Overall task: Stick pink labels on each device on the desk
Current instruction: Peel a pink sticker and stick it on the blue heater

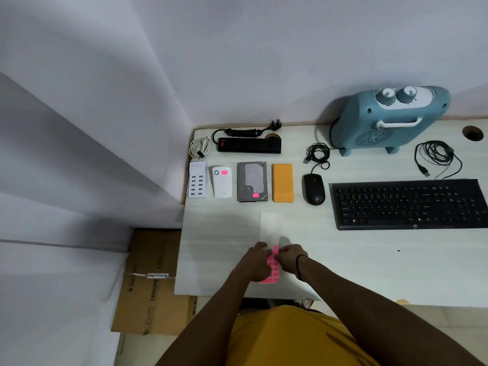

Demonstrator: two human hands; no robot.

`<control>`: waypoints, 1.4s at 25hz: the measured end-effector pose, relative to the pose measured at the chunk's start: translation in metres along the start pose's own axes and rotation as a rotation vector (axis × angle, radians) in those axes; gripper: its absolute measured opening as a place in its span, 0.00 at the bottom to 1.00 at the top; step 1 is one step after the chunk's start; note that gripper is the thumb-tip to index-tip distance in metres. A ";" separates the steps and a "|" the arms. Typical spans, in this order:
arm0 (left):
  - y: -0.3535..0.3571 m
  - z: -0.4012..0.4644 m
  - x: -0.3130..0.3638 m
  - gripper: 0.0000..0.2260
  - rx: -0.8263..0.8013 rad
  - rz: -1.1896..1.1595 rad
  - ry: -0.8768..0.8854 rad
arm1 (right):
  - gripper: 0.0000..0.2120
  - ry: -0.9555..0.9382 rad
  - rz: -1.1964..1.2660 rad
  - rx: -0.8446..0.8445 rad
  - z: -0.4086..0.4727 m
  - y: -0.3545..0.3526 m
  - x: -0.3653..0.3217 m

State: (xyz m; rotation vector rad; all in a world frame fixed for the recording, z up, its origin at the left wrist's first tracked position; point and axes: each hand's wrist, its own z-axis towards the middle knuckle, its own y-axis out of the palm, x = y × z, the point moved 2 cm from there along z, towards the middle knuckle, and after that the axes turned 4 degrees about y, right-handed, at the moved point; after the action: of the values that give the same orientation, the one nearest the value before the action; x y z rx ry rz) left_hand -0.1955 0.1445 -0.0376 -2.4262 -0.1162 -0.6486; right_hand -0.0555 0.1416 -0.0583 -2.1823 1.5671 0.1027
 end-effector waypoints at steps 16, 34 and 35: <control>-0.089 -0.012 0.030 0.11 0.430 -1.405 -0.141 | 0.06 -0.719 0.053 0.356 -0.082 -0.072 -0.082; -0.089 -0.012 0.024 0.05 0.369 -1.213 -0.098 | 0.04 -0.528 0.430 0.149 -0.067 -0.077 -0.070; -0.085 -0.011 0.021 0.05 0.355 -1.202 -0.134 | 0.03 -0.471 0.471 0.139 -0.062 -0.077 -0.066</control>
State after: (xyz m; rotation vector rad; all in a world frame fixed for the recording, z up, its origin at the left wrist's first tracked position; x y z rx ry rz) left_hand -0.2013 0.2051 0.0264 -1.8439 -1.6547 -0.8310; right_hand -0.0205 0.1947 0.0417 -1.5025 1.7009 0.5871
